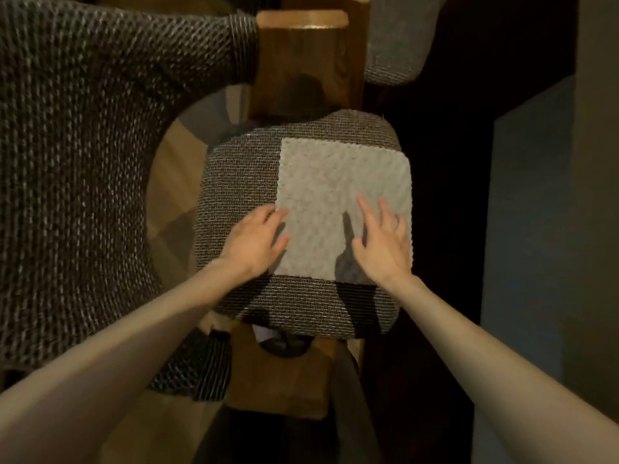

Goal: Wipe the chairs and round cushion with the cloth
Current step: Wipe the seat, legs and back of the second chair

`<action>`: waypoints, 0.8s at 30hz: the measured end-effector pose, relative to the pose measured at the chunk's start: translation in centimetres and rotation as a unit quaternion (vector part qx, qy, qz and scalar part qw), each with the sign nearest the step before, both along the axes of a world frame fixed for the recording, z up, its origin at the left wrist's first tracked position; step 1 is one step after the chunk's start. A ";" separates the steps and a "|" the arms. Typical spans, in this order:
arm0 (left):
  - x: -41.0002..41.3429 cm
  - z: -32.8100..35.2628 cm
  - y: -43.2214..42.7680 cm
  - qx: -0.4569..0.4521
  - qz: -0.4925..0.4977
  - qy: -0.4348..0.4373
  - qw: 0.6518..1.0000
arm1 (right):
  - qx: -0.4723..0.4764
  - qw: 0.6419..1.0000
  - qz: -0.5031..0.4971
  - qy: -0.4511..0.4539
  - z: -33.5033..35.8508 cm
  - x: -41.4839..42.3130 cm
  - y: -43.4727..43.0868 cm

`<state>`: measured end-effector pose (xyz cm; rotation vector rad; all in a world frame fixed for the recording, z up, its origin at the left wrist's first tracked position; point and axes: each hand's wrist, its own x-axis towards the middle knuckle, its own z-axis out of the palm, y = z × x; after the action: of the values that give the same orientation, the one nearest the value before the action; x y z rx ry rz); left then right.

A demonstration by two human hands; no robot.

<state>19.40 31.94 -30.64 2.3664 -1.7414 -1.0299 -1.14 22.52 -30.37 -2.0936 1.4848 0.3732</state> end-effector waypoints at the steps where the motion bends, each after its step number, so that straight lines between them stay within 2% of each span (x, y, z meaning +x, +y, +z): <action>1: -0.3 -0.5 -0.5 -0.016 0.001 -0.018 1.000 | 0.010 1.000 -0.004 -0.004 -0.6 0.5 -0.5; 3: -1.2 -1.8 -1.6 -0.034 0.011 -0.029 0.999 | 0.012 1.000 -0.009 -0.003 -2.3 1.4 -1.7; 7: -3.4 -6.0 -3.4 -0.015 0.000 -0.047 0.999 | -0.050 0.998 0.002 0.033 -6.4 1.6 -3.8; 11: -4.1 -10.6 -6.0 0.018 -0.020 -0.094 0.995 | -0.080 0.996 0.039 0.017 -9.4 0.5 -5.7; 13: -4.1 -11.9 -7.1 -0.005 -0.009 -0.112 0.994 | -0.113 0.992 0.055 0.019 -10.3 0.3 -6.0; 18: -3.9 -11.4 -10.1 -0.145 0.081 -0.106 0.980 | -0.221 0.974 0.037 -0.040 -11.2 1.0 -6.7; 21: -3.5 -10.6 -11.5 -0.117 0.071 -0.098 0.986 | -0.225 0.968 0.076 -0.076 -10.7 1.6 -7.5; 24: -3.3 -9.5 -13.0 -0.142 0.107 -0.096 0.979 | -0.219 0.964 0.083 -0.128 -9.2 2.5 -9.7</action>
<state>16.11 18.92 -40.14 2.4593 -1.5180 -0.5019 1.40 12.87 -39.61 -2.5046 1.3277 -0.1844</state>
